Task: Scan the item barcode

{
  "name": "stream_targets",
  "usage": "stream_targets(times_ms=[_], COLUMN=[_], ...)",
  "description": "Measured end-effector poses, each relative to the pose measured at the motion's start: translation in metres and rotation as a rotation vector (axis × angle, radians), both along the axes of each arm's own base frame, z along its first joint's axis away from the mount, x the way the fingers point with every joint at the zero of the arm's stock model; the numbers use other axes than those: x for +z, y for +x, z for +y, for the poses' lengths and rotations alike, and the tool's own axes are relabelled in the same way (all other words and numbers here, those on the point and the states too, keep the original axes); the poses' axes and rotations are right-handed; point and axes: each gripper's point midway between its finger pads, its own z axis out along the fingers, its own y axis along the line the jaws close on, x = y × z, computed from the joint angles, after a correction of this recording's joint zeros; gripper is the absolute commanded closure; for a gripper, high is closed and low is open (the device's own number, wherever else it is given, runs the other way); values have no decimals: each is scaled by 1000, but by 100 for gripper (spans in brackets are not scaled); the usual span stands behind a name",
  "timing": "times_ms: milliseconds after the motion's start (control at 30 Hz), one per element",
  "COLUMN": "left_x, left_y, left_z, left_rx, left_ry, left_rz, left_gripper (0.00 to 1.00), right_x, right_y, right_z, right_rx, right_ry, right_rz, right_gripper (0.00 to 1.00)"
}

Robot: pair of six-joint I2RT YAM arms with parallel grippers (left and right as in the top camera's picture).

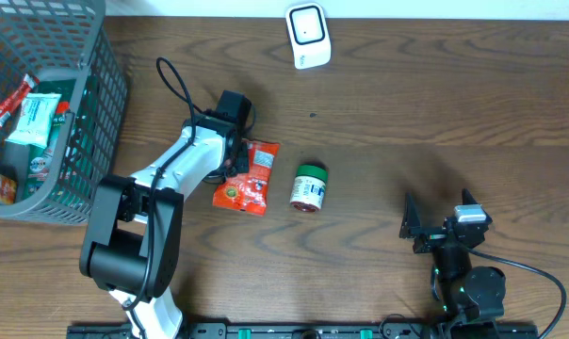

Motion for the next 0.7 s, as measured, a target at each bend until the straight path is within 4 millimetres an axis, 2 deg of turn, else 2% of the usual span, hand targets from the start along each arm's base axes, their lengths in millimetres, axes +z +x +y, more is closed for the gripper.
stream_targets(times_ms=[133,367,567,700], left_x=[0,5,4,3], left_y=[3,24,18,12], left_z=[-3,-11,-18,-33], left_rx=[-2,-20,-34,-63], left_ry=[-12,-45,-83,-128], left_rz=[-11,-99,-71,-47], left_gripper=[86,85,85,85], right_x=[0,0,0,0], right_y=[0,0,0,0], right_z=[0,0,0,0], right_rx=[0,0,0,0], right_ry=[0,0,0,0], right_rz=[0,0,0,0], right_gripper=[1,1,1,1])
